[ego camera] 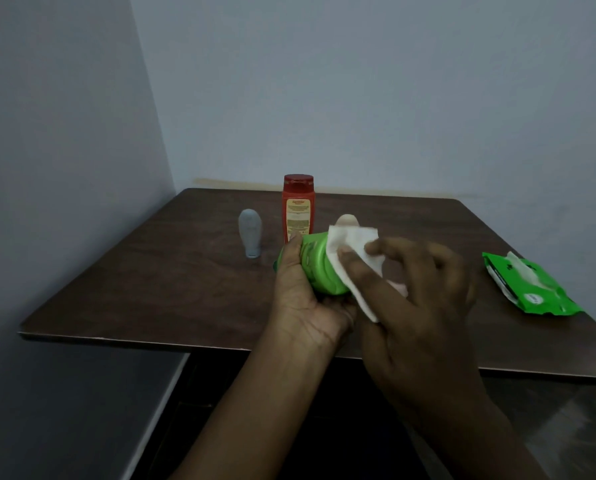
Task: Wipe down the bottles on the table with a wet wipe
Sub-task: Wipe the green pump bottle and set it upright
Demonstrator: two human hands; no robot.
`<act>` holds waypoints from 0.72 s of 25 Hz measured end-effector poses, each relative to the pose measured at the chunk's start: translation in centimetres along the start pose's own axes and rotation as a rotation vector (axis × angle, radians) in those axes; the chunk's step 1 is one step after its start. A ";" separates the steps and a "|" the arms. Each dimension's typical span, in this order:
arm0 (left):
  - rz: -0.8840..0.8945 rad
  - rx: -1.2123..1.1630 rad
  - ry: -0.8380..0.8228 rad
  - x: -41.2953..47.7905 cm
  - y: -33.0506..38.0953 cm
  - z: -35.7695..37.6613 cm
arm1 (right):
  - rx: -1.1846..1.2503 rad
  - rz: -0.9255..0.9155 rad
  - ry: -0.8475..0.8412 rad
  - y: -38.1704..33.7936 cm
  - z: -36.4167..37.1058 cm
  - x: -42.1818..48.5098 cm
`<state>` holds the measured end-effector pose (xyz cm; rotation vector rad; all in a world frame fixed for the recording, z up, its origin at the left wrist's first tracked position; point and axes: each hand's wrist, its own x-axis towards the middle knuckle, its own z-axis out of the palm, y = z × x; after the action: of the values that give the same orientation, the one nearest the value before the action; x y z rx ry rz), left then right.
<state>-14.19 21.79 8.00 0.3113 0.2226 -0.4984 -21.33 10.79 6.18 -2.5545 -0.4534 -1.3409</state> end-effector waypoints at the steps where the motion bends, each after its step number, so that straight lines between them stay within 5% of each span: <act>1: 0.007 -0.020 -0.021 0.0 0.3 -0.2 | -0.013 -0.046 0.002 -0.2 0.1 -0.6; 18: -0.004 -0.108 -0.029 -0.6 -0.8 0.2 | -0.031 -0.031 0.011 -0.4 -0.2 0.1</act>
<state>-15.07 21.34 8.19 0.1985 0.2210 -0.4931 -21.60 11.14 6.37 -2.5742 -0.4763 -1.3819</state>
